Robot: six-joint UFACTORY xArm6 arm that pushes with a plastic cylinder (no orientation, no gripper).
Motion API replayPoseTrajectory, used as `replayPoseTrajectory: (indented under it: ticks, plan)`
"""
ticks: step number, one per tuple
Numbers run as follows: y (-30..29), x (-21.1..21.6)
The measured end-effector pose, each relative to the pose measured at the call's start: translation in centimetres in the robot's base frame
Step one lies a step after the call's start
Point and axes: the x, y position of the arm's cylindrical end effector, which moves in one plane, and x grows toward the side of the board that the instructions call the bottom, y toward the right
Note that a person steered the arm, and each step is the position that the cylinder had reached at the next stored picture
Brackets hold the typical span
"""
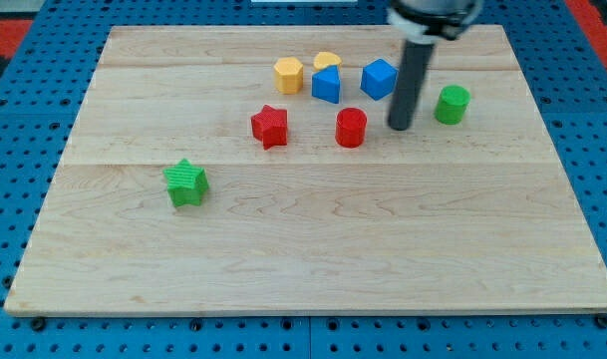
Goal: Slide the green circle towards the red circle
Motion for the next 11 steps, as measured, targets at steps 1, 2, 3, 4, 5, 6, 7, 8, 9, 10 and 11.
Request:
replayPoseTrajectory:
  ticks: [1, 2, 3, 4, 5, 6, 7, 8, 9, 10, 11]
  plan:
    - [-6.5, 0.6]
    - [-9.2, 0.6]
    - [-4.6, -2.5]
    - [-7.4, -3.3]
    - [-0.2, -3.9]
    - [7.3, -5.7]
    - [10.1, -6.1]
    - [9.9, -0.5]
    - [12.6, 1.5]
    - [17.0, 1.7]
    - [15.6, 5.7]
